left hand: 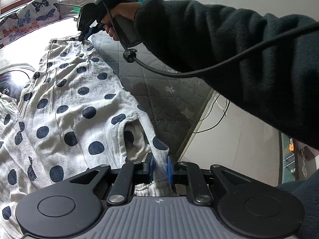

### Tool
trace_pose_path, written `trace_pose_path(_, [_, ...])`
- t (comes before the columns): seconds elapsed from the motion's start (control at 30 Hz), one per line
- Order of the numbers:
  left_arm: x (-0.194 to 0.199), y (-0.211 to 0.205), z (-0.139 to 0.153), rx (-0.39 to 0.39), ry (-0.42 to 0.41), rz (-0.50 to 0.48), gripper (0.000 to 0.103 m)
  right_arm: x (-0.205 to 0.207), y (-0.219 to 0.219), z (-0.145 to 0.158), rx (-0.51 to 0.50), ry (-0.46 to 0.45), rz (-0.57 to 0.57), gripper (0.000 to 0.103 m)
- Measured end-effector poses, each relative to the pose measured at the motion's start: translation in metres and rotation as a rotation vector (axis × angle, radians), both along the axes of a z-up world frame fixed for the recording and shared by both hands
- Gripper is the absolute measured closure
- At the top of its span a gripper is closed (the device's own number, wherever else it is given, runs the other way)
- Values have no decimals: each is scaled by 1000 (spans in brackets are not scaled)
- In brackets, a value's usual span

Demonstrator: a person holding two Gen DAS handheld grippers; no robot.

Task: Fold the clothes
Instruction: 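Grasp the pants waistband with the right gripper while the left gripper holds the hem, then lift the pants with both grippers, raising the waistband above the hem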

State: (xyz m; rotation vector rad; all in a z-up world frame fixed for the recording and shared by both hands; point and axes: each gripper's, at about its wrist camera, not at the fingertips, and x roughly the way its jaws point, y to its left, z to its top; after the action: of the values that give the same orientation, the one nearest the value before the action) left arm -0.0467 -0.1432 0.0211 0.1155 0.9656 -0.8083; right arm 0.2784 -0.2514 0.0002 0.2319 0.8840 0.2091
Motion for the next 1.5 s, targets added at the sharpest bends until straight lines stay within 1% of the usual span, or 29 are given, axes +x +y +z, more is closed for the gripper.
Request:
trace_pose_path(0.07, [0,4,2,-11,-1,7,91,1,2,1,-6,1,-9,100])
trace_pose_path(0.2, [-1,15,6,-42,-4,32,92,-1,4,12,7,-16,-27,100])
trace_pose_path(0.33, [-5,29,12,-72,-19,69,94,-4,10,34,19,-47,-21,100])
trace_pose_path(0.53, [-17,63,24,-124,-48,153,94,-6,36,72,32,-106,26,101])
trace_pose_path(0.77, [-31,107,36,-179,-85,279,95,-7,93,110,62,-160,91,101])
trace_pose_path(0.93, [-47,145,41,-222,-108,381,95,-9,146,134,76,-193,148,101])
trace_pose_path(1.03, [-51,167,38,-264,-91,423,95,-11,174,139,88,-201,177,101])
trace_pose_path(1.17, [-52,171,35,-274,-66,422,94,-13,214,143,66,-210,231,101])
trace_pose_path(1.27, [-47,165,34,-264,-59,396,94,-15,224,144,44,-209,242,101])
trace_pose_path(1.37, [-39,152,30,-267,-36,346,91,-17,235,144,22,-209,254,101])
trace_pose_path(1.4, [-37,147,29,-268,-34,328,89,-19,237,144,15,-209,257,101])
trace_pose_path(1.43, [-36,141,28,-267,-35,311,84,-22,236,143,10,-211,257,101])
trace_pose_path(1.47, [-34,134,27,-267,-36,292,82,-25,234,145,5,-213,257,101])
trace_pose_path(1.5, [-32,127,26,-267,-36,272,76,-25,233,146,3,-212,259,101])
